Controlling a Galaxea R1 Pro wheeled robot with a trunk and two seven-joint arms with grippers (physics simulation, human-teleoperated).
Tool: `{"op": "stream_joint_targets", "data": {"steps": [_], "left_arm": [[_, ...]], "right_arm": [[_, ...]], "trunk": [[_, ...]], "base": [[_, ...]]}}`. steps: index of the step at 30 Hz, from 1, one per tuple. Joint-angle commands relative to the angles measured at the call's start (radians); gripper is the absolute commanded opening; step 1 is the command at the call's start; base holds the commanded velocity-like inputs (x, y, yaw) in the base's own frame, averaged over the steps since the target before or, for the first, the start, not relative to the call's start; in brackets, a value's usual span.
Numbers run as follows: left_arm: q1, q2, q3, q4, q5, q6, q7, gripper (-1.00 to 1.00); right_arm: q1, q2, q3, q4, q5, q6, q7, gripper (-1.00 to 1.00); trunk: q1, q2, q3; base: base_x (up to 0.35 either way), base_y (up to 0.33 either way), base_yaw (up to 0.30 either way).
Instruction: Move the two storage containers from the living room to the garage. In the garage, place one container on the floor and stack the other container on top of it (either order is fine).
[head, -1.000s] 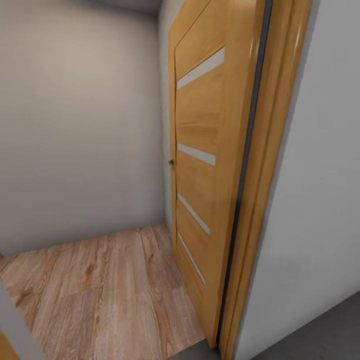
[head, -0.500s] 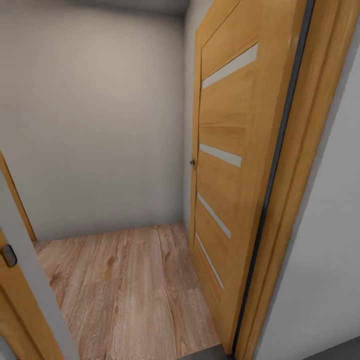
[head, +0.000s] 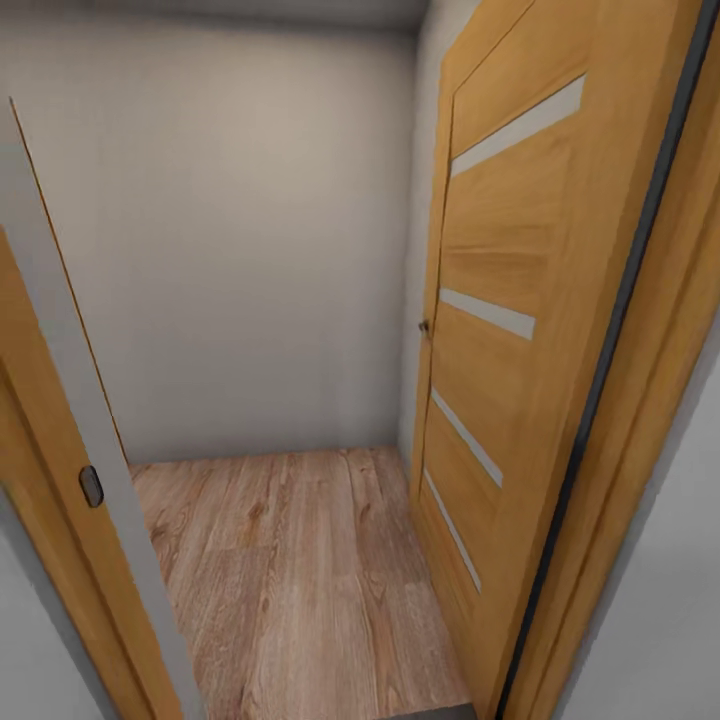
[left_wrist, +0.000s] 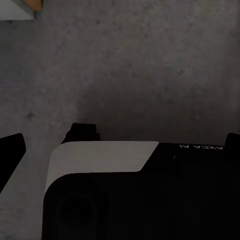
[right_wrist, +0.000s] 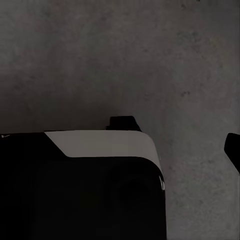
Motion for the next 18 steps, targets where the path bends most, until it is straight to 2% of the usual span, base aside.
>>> {"op": "stream_joint_targets", "data": {"steps": [1,12,15,18], "left_arm": [[-0.001,0.0,-0.004,0.0,0.01,0.0,0.0,1.0],[-0.001,0.001,-0.003,0.001,0.01,0.0,0.0,1.0],[-0.001,0.002,-0.003,0.002,0.01,0.0,0.0,1.0],[-0.001,0.002,-0.003,0.002,0.01,0.0,0.0,1.0]], "right_arm": [[-0.001,0.001,0.008,0.003,-0.009,-0.005,0.0,1.0],[-0.001,0.0,0.008,0.003,-0.009,-0.006,0.0,1.0],[-0.001,0.0,0.008,0.003,-0.009,-0.007,-0.001,1.0],[-0.001,0.0,0.009,0.003,-0.009,-0.007,-0.001,1.0]], "trunk": [[0.0,-0.001,-0.001],[0.0,-0.001,-0.001],[0.0,-0.001,-0.001],[0.0,-0.001,-0.001]], "base": [[0.135,-0.1,0.058],[0.243,-0.172,0.009],[0.203,-0.067,0.029],[0.061,-0.017,0.183]]}}
